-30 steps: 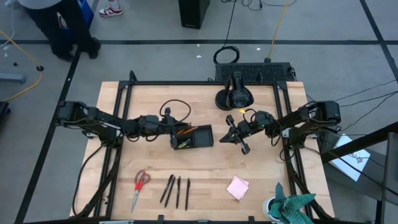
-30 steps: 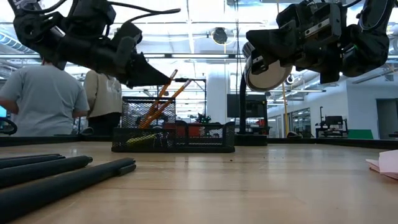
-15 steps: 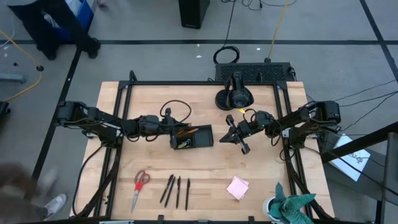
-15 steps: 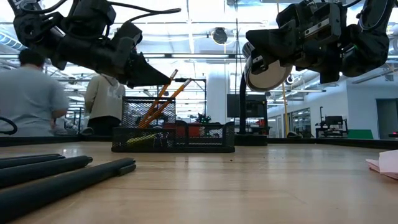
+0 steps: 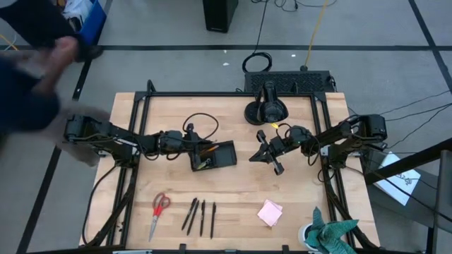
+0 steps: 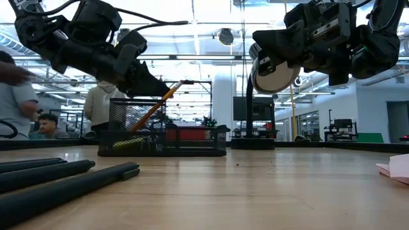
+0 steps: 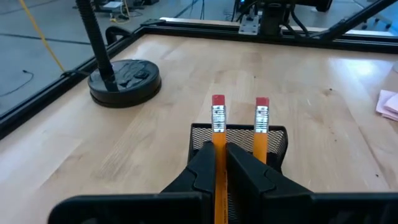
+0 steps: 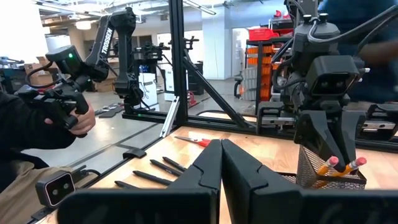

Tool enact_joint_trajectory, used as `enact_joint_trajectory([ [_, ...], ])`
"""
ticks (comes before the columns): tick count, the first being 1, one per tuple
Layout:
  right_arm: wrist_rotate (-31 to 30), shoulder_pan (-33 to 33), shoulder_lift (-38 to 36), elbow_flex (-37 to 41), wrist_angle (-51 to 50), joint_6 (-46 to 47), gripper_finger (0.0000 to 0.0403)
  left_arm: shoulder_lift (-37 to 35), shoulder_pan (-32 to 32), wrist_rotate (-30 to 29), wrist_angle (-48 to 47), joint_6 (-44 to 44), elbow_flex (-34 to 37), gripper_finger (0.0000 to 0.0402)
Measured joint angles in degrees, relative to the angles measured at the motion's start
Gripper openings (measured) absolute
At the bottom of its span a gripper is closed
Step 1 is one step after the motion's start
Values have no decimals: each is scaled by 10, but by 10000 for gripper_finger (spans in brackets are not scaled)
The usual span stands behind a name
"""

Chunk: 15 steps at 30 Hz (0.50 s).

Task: Pick and place office supplies into organizer
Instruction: Put the orange pencil into the black desk organizer, then put the black pen into the black desk organizer

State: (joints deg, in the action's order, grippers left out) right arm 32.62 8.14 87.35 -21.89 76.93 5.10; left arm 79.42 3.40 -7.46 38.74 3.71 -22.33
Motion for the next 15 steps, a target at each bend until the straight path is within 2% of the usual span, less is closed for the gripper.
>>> enact_joint_trajectory([
  [6,0,0,0,0,0,0,4,0,0,0,5,1,0,38],
  [15,0,0,0,0,0,2,4,0,0,-16,17,5,-1,131],
])
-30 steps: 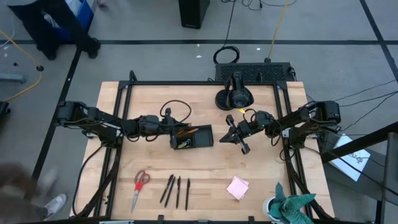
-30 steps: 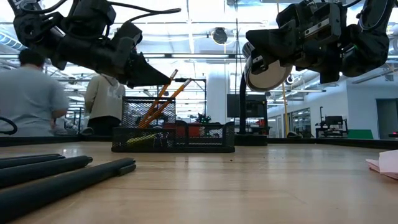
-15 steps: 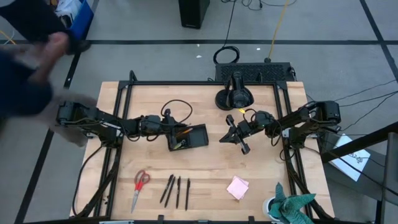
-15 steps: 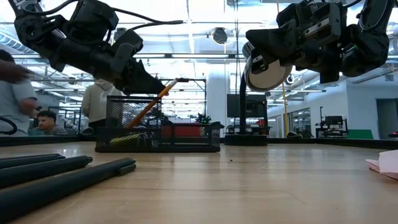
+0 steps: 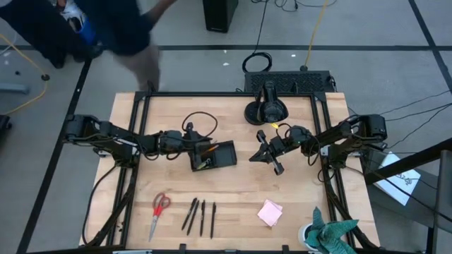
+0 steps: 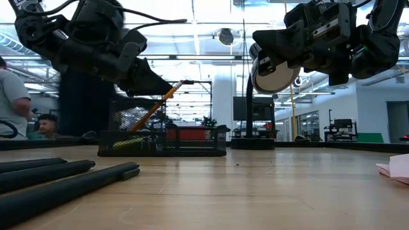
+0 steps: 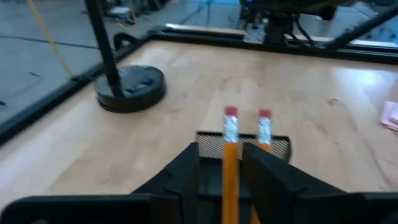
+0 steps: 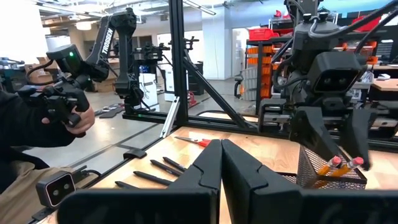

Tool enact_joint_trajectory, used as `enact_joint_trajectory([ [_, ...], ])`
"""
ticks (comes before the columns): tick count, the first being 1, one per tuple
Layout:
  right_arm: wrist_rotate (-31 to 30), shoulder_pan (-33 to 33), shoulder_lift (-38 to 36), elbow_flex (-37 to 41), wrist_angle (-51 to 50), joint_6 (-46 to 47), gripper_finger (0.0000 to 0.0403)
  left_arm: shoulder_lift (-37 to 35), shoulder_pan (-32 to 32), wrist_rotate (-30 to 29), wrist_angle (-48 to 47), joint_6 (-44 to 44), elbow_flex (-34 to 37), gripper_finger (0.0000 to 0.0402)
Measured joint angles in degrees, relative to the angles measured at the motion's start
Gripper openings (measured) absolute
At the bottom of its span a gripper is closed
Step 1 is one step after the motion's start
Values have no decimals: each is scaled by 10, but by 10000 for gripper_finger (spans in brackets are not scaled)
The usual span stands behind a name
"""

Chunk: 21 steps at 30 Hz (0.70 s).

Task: Pick and place office supplies into organizer
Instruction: Put the black pen into the black desk organizer

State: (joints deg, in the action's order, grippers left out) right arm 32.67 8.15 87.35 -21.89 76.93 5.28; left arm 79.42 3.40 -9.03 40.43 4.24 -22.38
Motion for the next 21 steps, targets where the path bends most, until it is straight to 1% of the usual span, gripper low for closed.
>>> enact_joint_trajectory([
  [3,1,0,0,0,0,0,4,0,-2,-26,1,-6,-8,151],
  [7,1,0,0,0,0,0,4,0,-9,-45,-4,-38,-24,165],
  [9,2,0,0,0,0,0,4,0,-15,-59,-24,-47,-41,167],
  [10,2,0,0,0,0,0,4,-3,-19,-70,-51,-48,-55,168],
  [12,2,0,0,0,0,0,4,-13,-31,-100,-149,-41,-99,168],
  [14,2,0,0,0,0,0,4,-15,-49,-142,-304,-27,-165,168],
  [15,2,0,0,0,0,0,4,-15,-61,-165,-399,-14,-201,168],
  [17,4,0,0,0,-3,1,4,-7,-89,-202,-556,28,-276,168],
  [19,4,0,0,0,-6,1,4,1,-121,-220,-650,80,-343,168],
  [21,4,0,0,0,-7,6,4,1,-160,-225,-718,130,-393,168],
])
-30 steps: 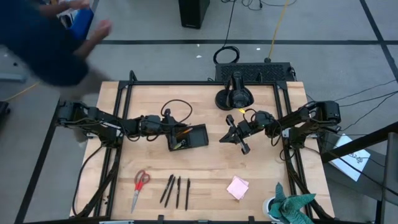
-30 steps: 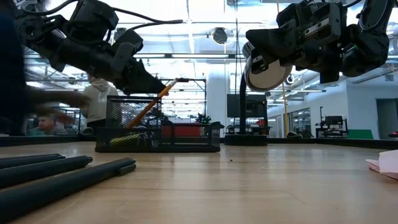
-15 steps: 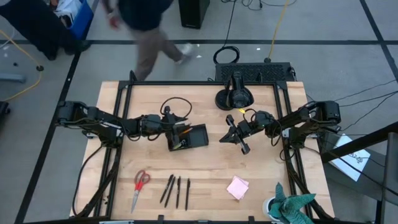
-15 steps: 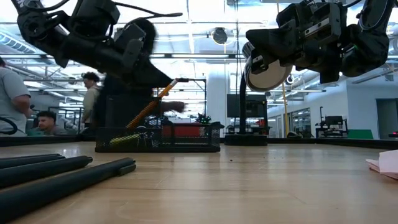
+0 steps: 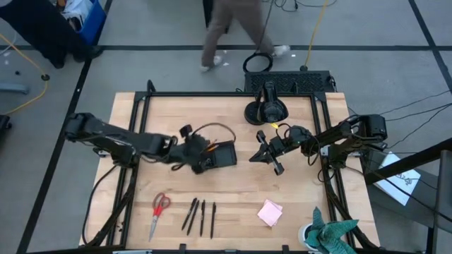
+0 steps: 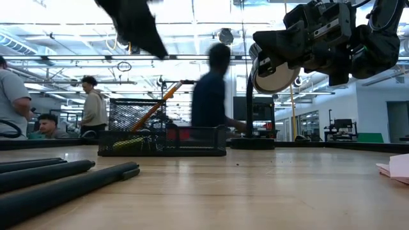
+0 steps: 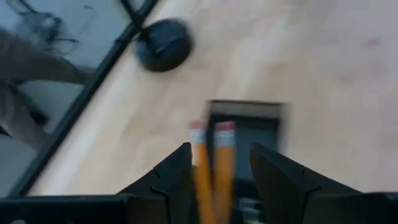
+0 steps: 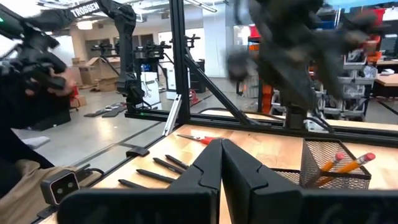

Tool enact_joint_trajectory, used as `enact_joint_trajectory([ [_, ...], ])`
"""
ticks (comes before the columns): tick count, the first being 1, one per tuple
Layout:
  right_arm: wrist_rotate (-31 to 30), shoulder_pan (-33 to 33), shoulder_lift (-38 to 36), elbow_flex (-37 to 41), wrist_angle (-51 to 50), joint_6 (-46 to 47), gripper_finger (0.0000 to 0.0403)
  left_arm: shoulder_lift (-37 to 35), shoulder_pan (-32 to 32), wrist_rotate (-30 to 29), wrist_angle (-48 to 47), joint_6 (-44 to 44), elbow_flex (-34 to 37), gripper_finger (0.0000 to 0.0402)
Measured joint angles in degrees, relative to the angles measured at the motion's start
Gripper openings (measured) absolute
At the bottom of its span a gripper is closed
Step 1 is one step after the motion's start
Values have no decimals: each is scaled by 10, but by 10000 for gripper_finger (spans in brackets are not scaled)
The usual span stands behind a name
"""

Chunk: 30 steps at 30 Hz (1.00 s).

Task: Pick and place office supplies into organizer
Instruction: Put the black pen into the black desk organizer

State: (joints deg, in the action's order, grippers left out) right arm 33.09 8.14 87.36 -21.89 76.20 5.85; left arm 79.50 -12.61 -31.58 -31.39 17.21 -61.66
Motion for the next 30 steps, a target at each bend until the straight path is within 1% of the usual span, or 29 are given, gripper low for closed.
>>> enact_joint_trajectory([
  [2,0,0,0,0,-2,5,4,2,-41,-1,-36,45,-39,168],
  [4,0,0,0,0,-2,6,4,7,-85,-9,-98,101,-62,168],
  [5,0,0,0,0,-5,6,4,10,-107,-12,-127,138,-68,168],
  [7,0,0,0,0,-12,6,4,21,-143,-11,-166,239,-71,168],
  [10,0,0,0,0,-17,6,4,44,-188,20,-181,392,-56,168],
  [12,0,0,0,0,-19,10,4,76,-215,48,-180,461,-50,168],
  [16,0,0,0,0,-19,12,4,162,-259,95,-180,484,-49,168],
  [19,0,0,0,0,-19,12,4,219,-266,158,-179,528,-51,168],
  [21,0,0,0,0,-19,12,4,244,-266,182,-179,557,-53,168],
  [25,-4,0,0,0,-19,10,4,261,-261,211,-175,570,-57,168],
  [30,-17,0,0,0,-19,9,4,252,-251,218,-165,589,-57,168],
])
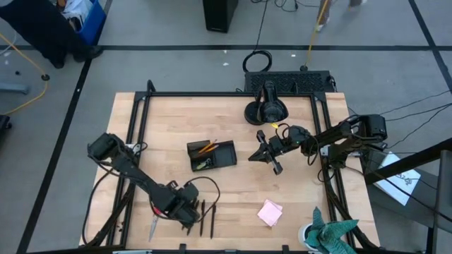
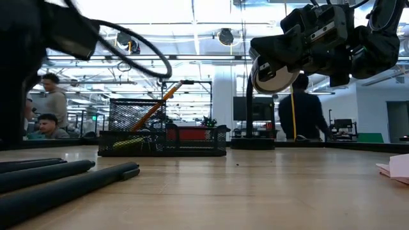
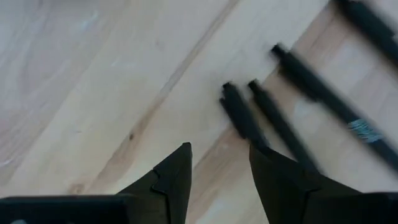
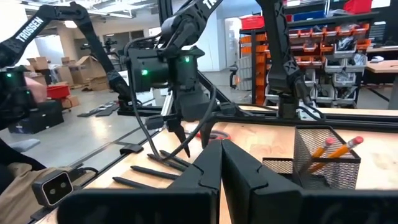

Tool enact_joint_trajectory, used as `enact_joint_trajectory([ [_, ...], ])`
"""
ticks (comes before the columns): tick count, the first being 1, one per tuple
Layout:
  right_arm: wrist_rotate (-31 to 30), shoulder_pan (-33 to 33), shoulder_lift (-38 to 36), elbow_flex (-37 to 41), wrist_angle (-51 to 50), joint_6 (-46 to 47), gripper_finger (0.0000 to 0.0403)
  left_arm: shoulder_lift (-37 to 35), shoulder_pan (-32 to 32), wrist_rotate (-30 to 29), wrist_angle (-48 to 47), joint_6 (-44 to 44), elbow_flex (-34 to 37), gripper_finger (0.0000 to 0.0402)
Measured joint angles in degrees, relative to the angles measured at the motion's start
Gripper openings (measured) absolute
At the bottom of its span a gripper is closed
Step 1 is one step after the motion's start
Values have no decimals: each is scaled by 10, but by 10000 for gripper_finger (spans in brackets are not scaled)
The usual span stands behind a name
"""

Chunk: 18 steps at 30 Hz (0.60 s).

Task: Pick and place office supplies into organizer
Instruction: Put the black pen into the black desk organizer

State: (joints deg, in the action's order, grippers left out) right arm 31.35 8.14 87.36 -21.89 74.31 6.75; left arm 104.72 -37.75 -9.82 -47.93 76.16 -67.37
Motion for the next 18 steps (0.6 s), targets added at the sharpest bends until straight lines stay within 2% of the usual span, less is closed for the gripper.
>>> enact_joint_trajectory([
  [7,0,0,0,0,-7,-1,4,2,20,10,43,4,-1,168],
  [18,1,0,0,0,-10,-1,4,7,34,3,40,-13,0,168],
])
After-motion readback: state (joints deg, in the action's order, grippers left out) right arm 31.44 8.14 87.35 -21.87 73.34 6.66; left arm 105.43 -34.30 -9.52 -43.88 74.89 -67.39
